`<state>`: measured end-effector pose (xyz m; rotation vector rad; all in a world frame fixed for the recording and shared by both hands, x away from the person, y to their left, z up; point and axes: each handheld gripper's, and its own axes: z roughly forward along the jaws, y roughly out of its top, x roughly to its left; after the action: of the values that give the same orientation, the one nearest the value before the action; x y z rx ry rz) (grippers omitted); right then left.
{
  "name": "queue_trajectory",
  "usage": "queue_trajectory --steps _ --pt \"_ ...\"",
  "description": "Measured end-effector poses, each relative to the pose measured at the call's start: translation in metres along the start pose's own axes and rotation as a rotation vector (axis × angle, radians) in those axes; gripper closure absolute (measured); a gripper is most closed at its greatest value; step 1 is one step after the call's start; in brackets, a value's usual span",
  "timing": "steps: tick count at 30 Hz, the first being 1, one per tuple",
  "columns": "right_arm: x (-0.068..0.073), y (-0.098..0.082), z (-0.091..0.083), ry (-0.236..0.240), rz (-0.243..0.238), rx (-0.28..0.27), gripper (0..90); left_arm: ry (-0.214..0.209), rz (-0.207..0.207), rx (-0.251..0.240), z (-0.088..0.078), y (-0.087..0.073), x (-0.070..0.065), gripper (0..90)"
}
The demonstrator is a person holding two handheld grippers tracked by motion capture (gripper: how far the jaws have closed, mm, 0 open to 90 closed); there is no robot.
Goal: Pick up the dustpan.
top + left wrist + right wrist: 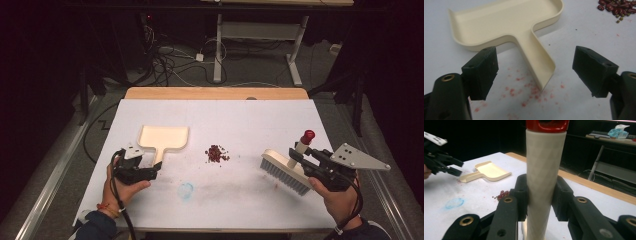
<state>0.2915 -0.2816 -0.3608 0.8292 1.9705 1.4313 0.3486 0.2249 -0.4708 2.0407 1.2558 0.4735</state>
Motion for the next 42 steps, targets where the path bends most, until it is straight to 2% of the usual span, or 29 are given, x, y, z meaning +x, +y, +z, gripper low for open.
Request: queue_trajectory --steps 1,2,3,4,5,6,7,9,10,11,13,16,18,21,24,27,28,30,33,36,39,40,42 --pt "0.000 0.000 0.000 0.000 0.001 0.001 69.7 0.012 0.000 0.025 0.006 0.003 -0.001 20.2" --pt "0.000 0.000 0.001 -0.001 0.002 0.002 69.7 0.012 0.000 0.025 0.006 0.003 -0.001 20.3" --pt "0.000 -0.001 0.001 -0.001 0.002 0.002 69.7 0.019 -0.012 0.058 0.018 0.008 -0.003 20.5" --pt "0.000 -0.001 0.001 -0.002 0.000 0.005 69.7 0.029 -0.011 0.074 0.023 0.010 -0.003 20.8" --pt "0.000 -0.001 0.002 0.000 0.003 0.006 69.8 0.029 -0.011 0.074 0.023 0.010 -0.003 21.4" --pt "0.000 -0.001 0.002 0.000 0.003 0.006 69.8 0.047 -0.013 0.090 0.027 0.011 -0.004 21.4" --pt "0.000 -0.002 0.002 0.002 0.004 0.008 69.7 0.051 -0.035 0.106 0.035 0.013 -0.002 23.3" --pt "0.000 -0.002 0.002 0.002 0.002 0.008 69.7 0.051 -0.050 0.118 0.041 0.013 0.002 26.3" --pt "-0.001 -0.002 0.003 0.002 0.003 0.007 69.7 0.040 -0.068 0.107 0.042 0.013 0.004 25.5" --pt "-0.001 -0.002 0.003 0.001 0.005 0.007 69.7 0.040 -0.068 0.107 0.042 0.013 0.004 26.3" --pt "-0.001 -0.003 0.003 -0.001 0.007 0.007 69.7 0.037 -0.071 0.099 0.043 0.014 0.009 32.1" --pt "-0.001 -0.003 0.002 -0.002 0.007 0.007 69.7 0.041 -0.079 0.098 0.042 0.015 0.013 47.6" --pt "-0.002 -0.003 0.003 -0.005 0.007 0.007 69.7 0.042 -0.081 0.099 0.042 0.015 0.016 54.5" --pt "-0.002 -0.004 0.003 0.000 0.011 0.008 69.7 0.043 -0.050 0.107 0.042 0.016 0.019 62.5" --pt "-0.001 -0.004 0.004 0.002 0.007 0.009 69.7 0.034 -0.028 0.128 0.042 0.020 0.020 63.7" --pt "-0.001 -0.004 0.005 0.002 0.006 0.013 69.7 0.032 -0.024 0.135 0.041 0.022 0.021 63.9" --pt "-0.001 -0.005 0.005 0.002 0.008 0.015 69.7 0.040 0.002 0.146 0.037 0.025 0.021 63.9" --pt "-0.001 -0.005 0.005 0.003 0.008 0.015 69.7 0.041 0.003 0.145 0.035 0.026 0.021 63.9" --pt "-0.003 -0.005 0.005 0.005 0.011 0.014 69.8 0.040 0.031 0.142 0.027 0.028 0.020 64.0" --pt "-0.005 -0.005 0.004 0.000 0.011 0.009 69.7 0.020 0.058 0.139 0.018 0.028 0.018 64.0" --pt "-0.005 -0.005 0.003 -0.007 0.016 0.008 69.8 0.022 0.102 0.152 0.010 0.028 0.013 64.0" --pt "-0.006 -0.005 0.002 -0.007 0.016 0.007 69.8 0.017 0.128 0.159 0.003 0.027 0.011 64.0" --pt "-0.006 -0.006 0.003 -0.006 0.016 0.007 69.8 0.010 0.139 0.158 -0.001 0.027 0.010 64.0"
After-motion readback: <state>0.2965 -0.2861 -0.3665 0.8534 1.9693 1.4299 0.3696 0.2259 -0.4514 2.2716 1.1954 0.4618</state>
